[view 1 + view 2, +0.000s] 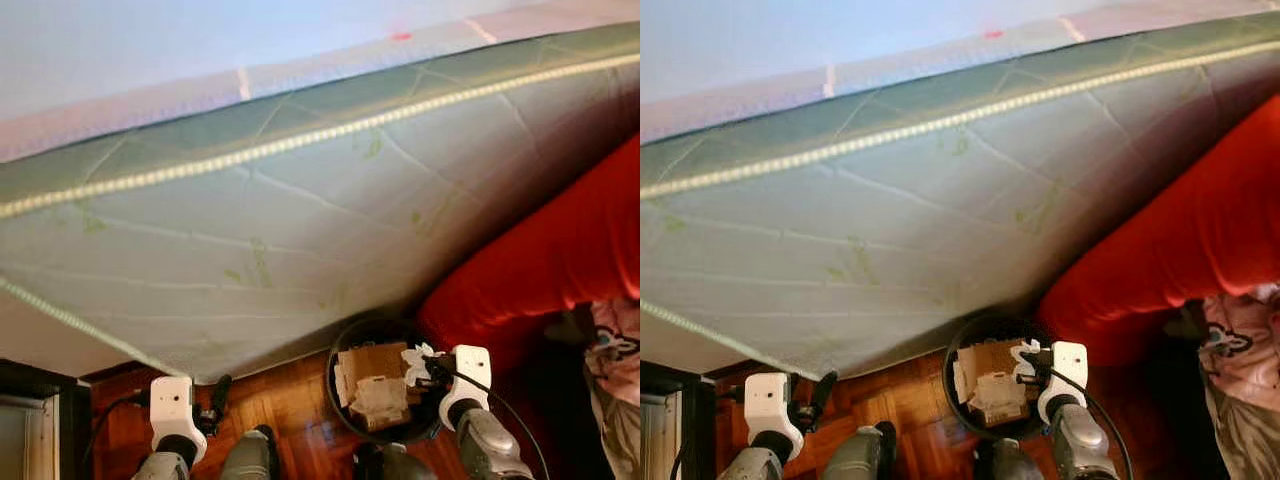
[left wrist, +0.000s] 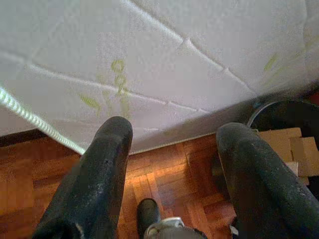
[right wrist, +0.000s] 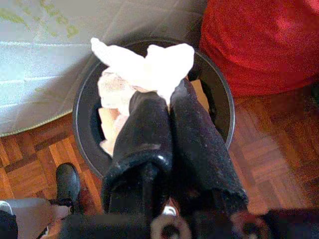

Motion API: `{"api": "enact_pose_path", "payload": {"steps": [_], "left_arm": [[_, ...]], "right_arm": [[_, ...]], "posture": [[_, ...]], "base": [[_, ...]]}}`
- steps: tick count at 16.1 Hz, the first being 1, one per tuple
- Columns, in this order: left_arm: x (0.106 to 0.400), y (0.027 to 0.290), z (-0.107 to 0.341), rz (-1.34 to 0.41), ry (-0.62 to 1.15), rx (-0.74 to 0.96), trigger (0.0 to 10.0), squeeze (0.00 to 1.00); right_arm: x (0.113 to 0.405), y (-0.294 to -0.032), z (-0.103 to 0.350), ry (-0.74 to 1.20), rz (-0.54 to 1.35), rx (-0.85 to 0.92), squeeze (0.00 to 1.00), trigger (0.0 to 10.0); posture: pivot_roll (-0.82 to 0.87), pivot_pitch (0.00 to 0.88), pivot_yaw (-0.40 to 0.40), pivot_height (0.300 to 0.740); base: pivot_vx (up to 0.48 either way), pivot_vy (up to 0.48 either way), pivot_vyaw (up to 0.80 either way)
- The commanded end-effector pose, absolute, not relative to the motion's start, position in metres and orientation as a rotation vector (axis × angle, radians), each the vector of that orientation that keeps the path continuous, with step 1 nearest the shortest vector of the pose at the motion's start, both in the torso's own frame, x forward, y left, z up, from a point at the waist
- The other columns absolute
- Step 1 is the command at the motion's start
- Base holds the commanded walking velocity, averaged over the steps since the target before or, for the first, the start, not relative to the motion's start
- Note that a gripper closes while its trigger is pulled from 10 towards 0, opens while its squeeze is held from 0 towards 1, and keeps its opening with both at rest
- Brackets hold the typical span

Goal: Clean up the room

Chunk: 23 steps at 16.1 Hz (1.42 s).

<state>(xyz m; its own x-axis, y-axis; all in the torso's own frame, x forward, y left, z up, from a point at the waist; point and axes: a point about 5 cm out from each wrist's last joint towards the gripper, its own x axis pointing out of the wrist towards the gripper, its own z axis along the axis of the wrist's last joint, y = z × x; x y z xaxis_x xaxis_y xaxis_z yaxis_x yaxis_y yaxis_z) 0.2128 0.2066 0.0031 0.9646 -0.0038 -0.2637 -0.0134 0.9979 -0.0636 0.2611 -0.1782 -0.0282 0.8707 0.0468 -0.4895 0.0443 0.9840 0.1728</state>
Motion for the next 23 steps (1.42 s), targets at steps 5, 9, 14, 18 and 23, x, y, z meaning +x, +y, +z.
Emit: {"api": "enact_pose_path", "payload": {"steps": [5,9,14,18,23], "left_arm": [[0.203,0.207,-0.009,0.016,0.319,-0.078,10.0,0.0],[0.203,0.206,-0.009,0.018,0.318,-0.081,10.0,0.0],[0.201,0.207,-0.011,0.019,0.323,-0.08,10.0,0.0],[0.2,0.207,-0.01,0.016,0.323,-0.08,10.0,0.0],[0.195,0.206,-0.01,0.011,0.327,-0.079,10.0,0.0]], "right_arm": [[0.248,-0.182,-0.039,0.566,-0.029,0.192,0.0,10.0],[0.247,-0.182,-0.04,0.591,-0.029,0.184,0.0,10.0],[0.247,-0.181,-0.04,0.579,-0.02,0.186,0.0,10.0],[0.245,-0.181,-0.042,0.593,-0.019,0.185,0.0,10.0],[0.239,-0.182,-0.047,0.628,-0.024,0.18,0.0,10.0]], "posture": [[0.23,0.303,-0.033,0.68],[0.23,0.304,-0.037,0.67],[0.23,0.305,-0.035,0.66],[0.23,0.31,-0.033,0.66],[0.23,0.335,-0.029,0.65]], "base": [[0.0,0.0,0.0],[0.0,0.0,0.0],[0.0,0.0,0.0],[0.0,0.0,0.0],[0.0,0.0,0.0]]}}
